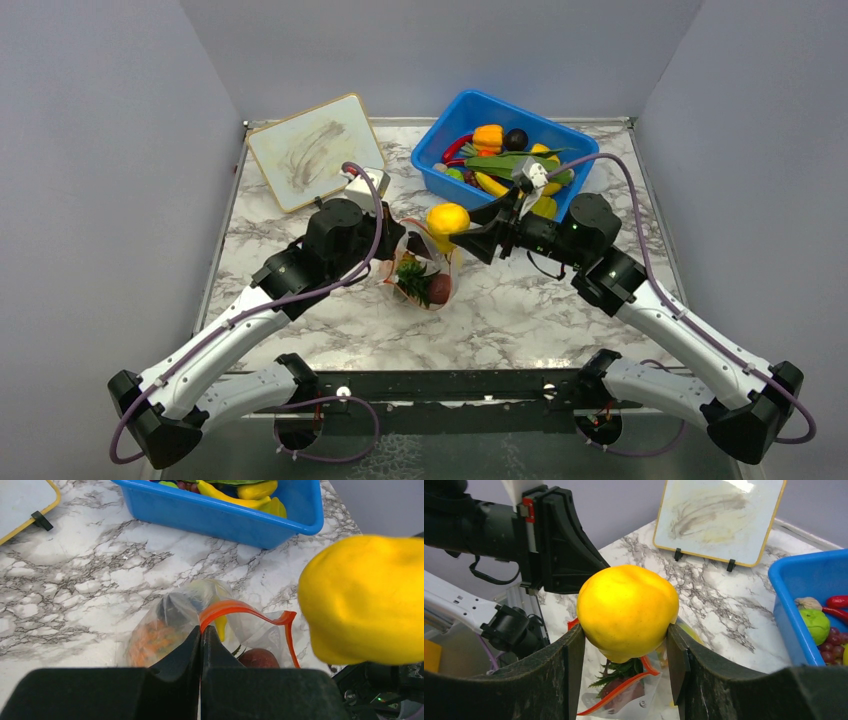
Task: Place the food in the zip-top bag and seal the zipper
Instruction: Place the fake fruit in the zipper food storage bag.
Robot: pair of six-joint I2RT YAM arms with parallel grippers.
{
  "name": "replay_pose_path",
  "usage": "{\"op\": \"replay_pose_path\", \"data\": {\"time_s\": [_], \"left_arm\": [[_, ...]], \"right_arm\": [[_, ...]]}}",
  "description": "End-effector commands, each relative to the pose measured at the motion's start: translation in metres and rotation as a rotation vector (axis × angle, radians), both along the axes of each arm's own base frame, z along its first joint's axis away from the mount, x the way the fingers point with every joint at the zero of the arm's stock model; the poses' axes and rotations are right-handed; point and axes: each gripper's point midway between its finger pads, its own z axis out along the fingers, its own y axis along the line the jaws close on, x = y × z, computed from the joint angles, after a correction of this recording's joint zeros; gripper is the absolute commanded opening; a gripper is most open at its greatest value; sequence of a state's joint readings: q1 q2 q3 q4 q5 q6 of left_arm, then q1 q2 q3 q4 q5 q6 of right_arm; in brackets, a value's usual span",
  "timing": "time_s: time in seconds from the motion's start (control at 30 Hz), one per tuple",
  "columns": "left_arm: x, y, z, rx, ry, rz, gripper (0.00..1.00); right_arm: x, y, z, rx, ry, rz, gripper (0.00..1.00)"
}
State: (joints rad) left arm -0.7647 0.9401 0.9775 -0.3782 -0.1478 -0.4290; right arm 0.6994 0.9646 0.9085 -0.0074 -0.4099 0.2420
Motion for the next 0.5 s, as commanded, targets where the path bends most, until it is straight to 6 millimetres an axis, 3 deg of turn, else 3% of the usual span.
{"op": "replay_pose_path", "data": {"time_s": [0.0,0.33,0.47], "left_arm": [[0.006,0.000,0.025,-0.043,-0.029,0.030,0.00],[-0.002,-0.009,0.029,-0.091,-0.009,-0.020,0.00],[-0.005,-0.011,0.031,-0.102,-0.009,-0.039,0.00]], "right_arm": [[-0.015,0.010,-0.009,-0.001,0.029,0.046,0.35],[-0.017,0.032,-0.049,-0.123,-0.019,0.036,0.34],[-0.014,0.039,-0.056,-0.152,-0.039,0.020,0.34]]}}
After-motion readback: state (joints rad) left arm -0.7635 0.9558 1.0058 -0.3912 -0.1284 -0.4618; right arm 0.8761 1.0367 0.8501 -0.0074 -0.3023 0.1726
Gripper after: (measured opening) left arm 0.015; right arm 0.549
